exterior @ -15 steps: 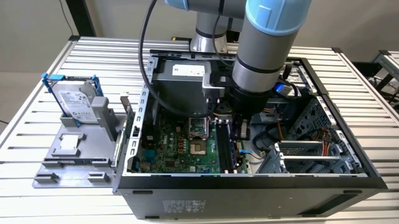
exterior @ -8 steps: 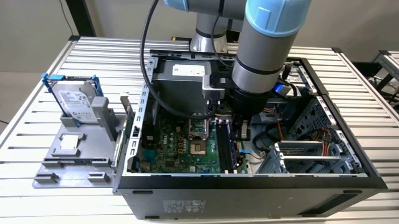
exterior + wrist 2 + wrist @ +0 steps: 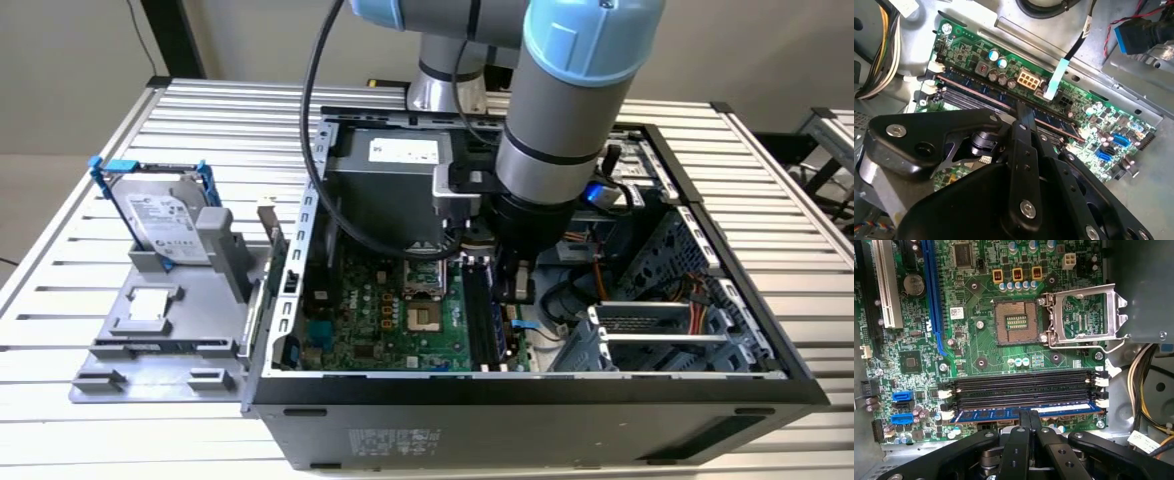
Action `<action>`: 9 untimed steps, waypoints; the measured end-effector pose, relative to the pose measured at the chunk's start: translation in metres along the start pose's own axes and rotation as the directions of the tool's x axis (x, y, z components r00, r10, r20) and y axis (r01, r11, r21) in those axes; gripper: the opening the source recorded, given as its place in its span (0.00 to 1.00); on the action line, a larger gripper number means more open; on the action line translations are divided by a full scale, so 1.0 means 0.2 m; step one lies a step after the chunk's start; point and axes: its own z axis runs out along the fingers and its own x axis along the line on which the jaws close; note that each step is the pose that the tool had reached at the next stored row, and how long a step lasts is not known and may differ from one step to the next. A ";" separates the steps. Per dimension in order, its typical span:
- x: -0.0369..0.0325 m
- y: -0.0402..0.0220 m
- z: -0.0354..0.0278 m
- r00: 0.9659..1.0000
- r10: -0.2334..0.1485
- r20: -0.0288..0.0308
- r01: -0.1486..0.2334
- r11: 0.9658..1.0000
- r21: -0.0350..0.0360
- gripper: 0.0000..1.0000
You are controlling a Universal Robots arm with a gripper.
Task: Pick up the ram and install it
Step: 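Press down the ram until it locks into place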
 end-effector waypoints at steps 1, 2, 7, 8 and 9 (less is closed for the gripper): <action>0.000 0.000 0.009 1.000 0.000 0.000 0.000 1.000 0.000 0.00; 0.000 0.000 0.018 1.000 0.000 0.000 0.000 1.000 0.000 0.00; 0.000 0.001 0.048 1.000 0.000 -0.001 0.000 1.000 0.000 0.00; -0.001 0.000 0.040 1.000 0.000 -0.001 0.000 1.000 0.000 0.00; -0.003 0.000 0.023 1.000 0.000 0.003 0.000 1.000 0.000 0.00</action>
